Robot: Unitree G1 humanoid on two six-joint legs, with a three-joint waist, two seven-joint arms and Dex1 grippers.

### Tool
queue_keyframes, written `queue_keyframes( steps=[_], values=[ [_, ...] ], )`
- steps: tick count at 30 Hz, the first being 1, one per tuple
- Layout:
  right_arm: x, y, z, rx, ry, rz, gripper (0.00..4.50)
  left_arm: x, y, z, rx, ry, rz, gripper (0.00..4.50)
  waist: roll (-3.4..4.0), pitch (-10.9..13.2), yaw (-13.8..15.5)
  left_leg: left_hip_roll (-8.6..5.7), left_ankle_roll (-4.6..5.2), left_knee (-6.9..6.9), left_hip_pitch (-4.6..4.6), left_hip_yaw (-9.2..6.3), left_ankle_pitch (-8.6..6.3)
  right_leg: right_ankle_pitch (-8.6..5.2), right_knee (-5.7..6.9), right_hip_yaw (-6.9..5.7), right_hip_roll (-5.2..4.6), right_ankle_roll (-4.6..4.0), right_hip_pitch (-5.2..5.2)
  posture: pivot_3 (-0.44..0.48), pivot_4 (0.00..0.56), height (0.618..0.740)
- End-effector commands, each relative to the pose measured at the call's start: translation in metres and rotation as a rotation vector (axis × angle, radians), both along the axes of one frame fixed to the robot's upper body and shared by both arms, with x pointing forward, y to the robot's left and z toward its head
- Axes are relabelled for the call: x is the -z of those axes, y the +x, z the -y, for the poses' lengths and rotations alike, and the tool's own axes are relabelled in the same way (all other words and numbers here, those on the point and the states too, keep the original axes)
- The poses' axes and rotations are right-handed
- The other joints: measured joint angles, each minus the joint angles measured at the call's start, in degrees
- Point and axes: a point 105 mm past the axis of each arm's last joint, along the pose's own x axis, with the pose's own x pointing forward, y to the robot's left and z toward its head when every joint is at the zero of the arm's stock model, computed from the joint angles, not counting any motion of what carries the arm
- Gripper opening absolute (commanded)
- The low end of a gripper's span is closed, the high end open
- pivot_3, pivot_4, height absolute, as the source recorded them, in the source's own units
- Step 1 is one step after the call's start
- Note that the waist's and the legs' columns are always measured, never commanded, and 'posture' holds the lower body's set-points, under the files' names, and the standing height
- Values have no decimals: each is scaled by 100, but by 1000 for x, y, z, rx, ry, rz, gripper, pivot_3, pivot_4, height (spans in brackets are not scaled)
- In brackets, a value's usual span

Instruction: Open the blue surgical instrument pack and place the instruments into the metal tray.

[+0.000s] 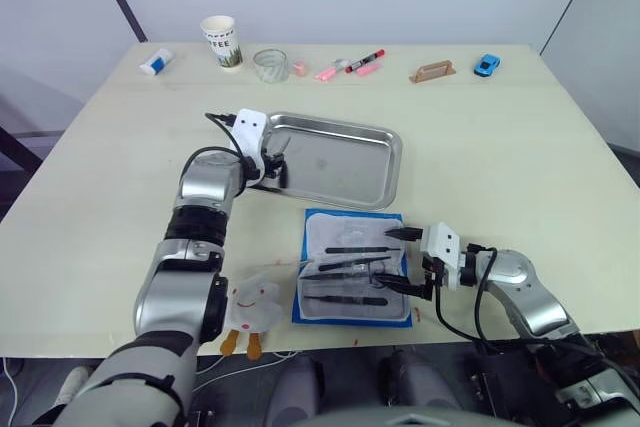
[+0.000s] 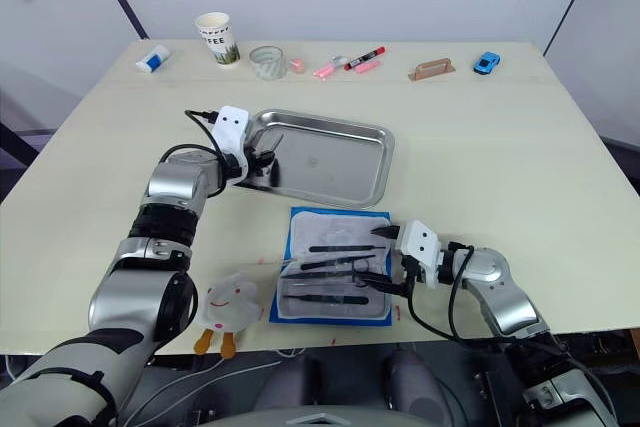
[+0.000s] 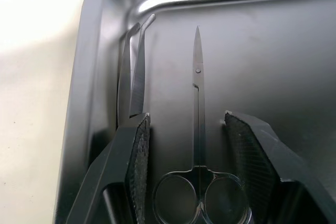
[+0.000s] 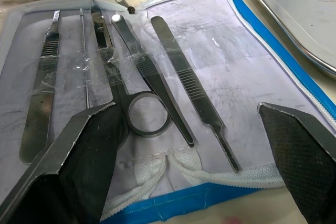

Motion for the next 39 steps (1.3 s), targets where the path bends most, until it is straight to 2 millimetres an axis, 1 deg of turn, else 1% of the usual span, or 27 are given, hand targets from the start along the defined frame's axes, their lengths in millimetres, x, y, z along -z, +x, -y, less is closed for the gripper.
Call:
queue_keyframes(
  steps=[1, 11, 15, 17, 19, 20, 23, 26, 27, 28, 30, 34, 36, 39],
  values=[
    [54, -11, 14, 55, -172, -152, 4500, -31, 6, 8, 25, -1, 96, 2455, 0, 0, 0, 0, 0, 0, 0, 0, 0, 0, 0, 0, 0, 0, 0, 0, 150, 728],
    [54, -11, 13, 53, -171, -152, 4500, -44, 4, 12, 40, -25, 121, 2455, 0, 0, 0, 0, 0, -1, 0, 0, 0, 0, 0, 0, 0, 0, 0, 0, 150, 728],
    [55, -11, 13, 53, -170, -152, 4500, -53, 4, 15, 64, -52, 164, 2455, 0, 0, 0, 0, 0, -1, 0, 0, 0, 0, 0, 0, 0, 0, 0, 0, 150, 728],
    [55, -11, 13, 53, -170, -153, 4500, -59, 2, 20, 104, -81, 195, 2455, 0, 0, 0, 0, 0, -1, 0, 0, 0, 0, 0, 0, 0, 0, 0, 0, 150, 728],
    [55, -12, 12, 52, -169, -154, 4500, -65, -3, 28, 180, -115, 237, 2455, 0, 1, 0, 1, -1, -1, 0, 0, 0, 0, 0, 0, 0, 0, 0, 0, 150, 728],
    [54, -12, 12, 54, -167, -155, 4500, -68, -6, 33, 246, -124, 264, 2455, 0, 0, 0, 2, -1, -2, 0, 1, 0, 0, 0, 1, 0, 0, 0, 0, 150, 728],
    [54, -12, 12, 56, -163, -157, 4500, -71, -18, 41, 418, -88, 300, 2455, 1, 1, -8, 2, -1, -3, 2, 3, 1, 0, 0, 3, 0, 0, 0, 0, 150, 728],
    [54, -12, 12, 55, -163, -158, 4500, -71, -41, 53, 670, -73, 321, 2455, 2, 1, -3, 2, -2, -11, 6, 7, 1, 0, -1, 6, 0, -1, 0, 0, 150, 728],
    [54, -12, 13, 55, -165, -159, 4500, -69, -56, 59, 803, -79, 305, 2455, 2, 1, -19, 2, -2, -15, 7, 5, 1, 0, -1, 3, 0, -1, 0, 0, 150, 728],
    [54, -12, 13, 55, -166, -160, 4500, -67, -66, 63, 888, -83, 290, 2455, 4, 2, -16, 5, -2, -23, 9, 12, 1, 0, -2, 12, 2, -2, -4, 0, 150, 728],
    [55, -13, 14, 54, -167, -161, 4500, -65, -78, 66, 982, -89, 269, 2455, 0, 1, 3, 6, -2, -25, 10, 7, 1, -1, -1, 2, 2, -4, -4, 0, 150, 728],
    [55, -12, 15, 58, -170, -160, 4500, -48, -117, 82, 1258, -117, 121, 2455, 6, 2, 3, 10, -2, -27, 9, 13, 1, -2, -1, 6, 5, -14, -8, 0, 150, 728],
    [54, -12, 16, 60, -170, -159, 4500, -42, -125, 83, 1318, -101, 76, 2455, 6, 2, 4, 10, -1, -27, 8, 12, 1, -3, -1, 4, 6, -15, -8, 0, 150, 728],
    [54, -12, 16, 61, -171, -159, 4500, -30, -131, 82, 1390, -36, 31, 2455, 6, 3, 4, 10, -1, -27, 8, 10, 1, -4, -1, 4, 8, -15, -8, 0, 150, 728]
  ],
)
